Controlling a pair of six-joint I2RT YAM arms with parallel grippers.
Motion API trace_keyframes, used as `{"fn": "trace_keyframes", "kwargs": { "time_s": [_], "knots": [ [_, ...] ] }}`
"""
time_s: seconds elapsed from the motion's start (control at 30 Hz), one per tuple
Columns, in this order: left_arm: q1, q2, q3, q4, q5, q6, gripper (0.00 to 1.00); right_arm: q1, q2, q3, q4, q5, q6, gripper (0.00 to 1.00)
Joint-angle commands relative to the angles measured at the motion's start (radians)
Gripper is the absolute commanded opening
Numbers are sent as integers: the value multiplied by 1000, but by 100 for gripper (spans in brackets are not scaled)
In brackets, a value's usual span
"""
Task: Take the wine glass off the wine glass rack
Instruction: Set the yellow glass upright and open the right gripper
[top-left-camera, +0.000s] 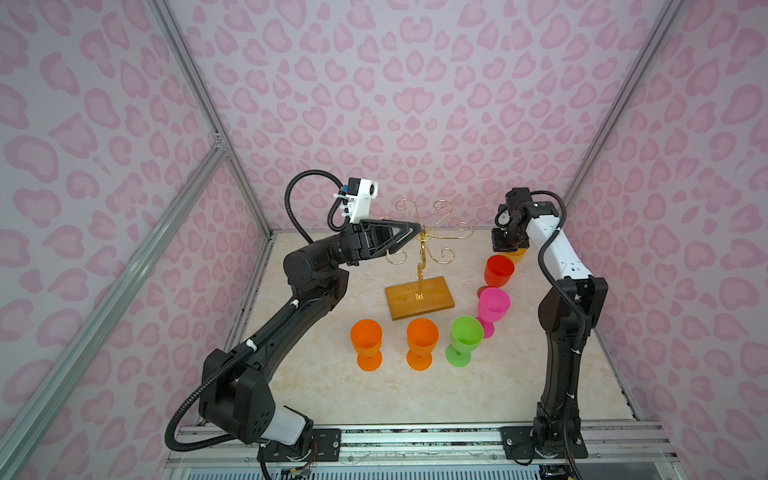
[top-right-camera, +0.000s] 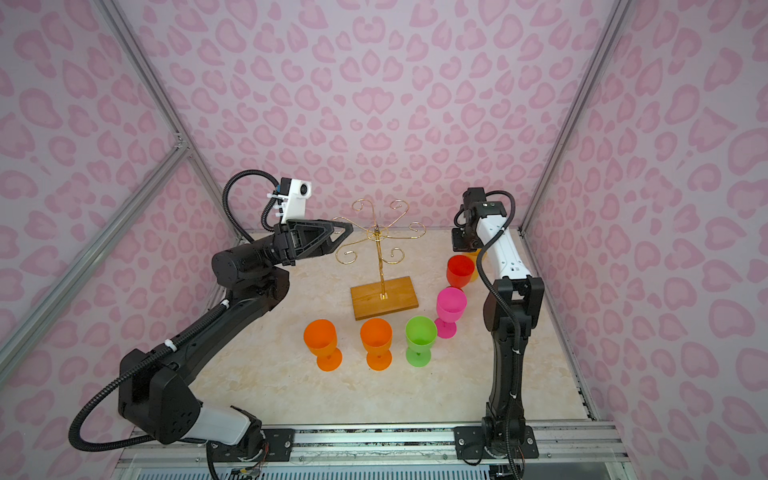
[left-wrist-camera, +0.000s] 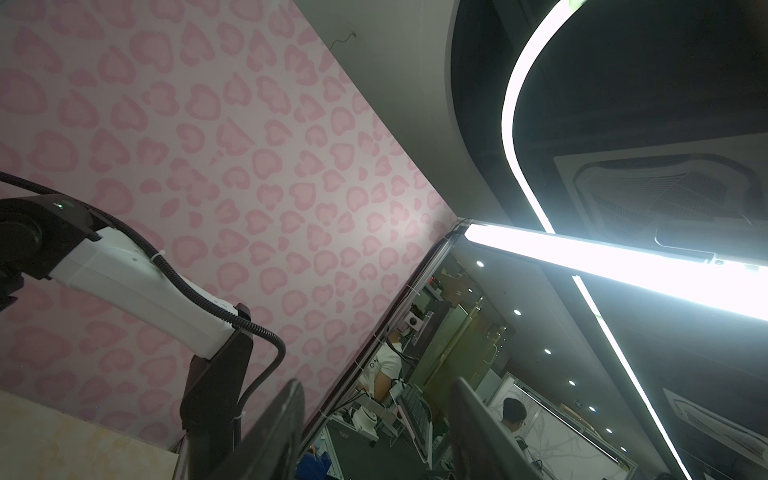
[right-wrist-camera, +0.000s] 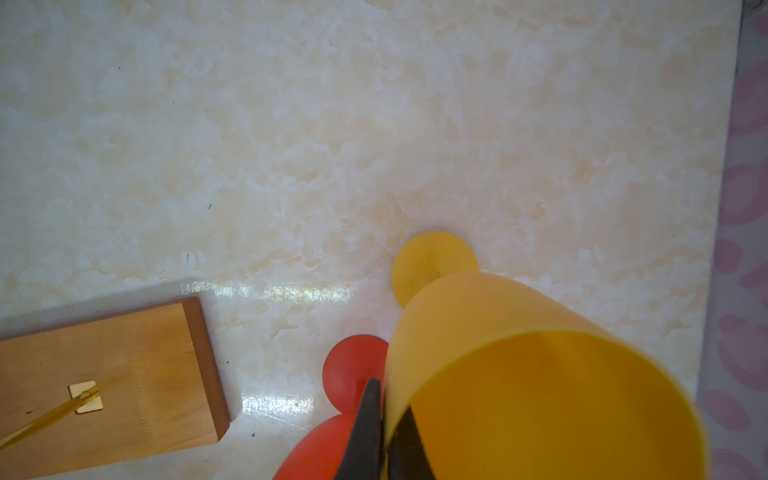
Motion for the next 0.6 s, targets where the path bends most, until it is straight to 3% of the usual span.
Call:
{"fn": "trace_keyframes", "kwargs": {
  "time_s": [0.0, 0.4, 0.57],
  "knots": [
    [0, -2, 10, 18, 15, 19, 57, 3, 18, 15, -19, 1, 4, 7],
    [-1, -12, 0, 2, 27, 37, 57, 1, -3, 36, -26, -6, 4, 25],
    [-2, -14, -8, 2, 27, 44, 57, -1, -8, 46, -36, -20, -1, 28]
  ]
}}
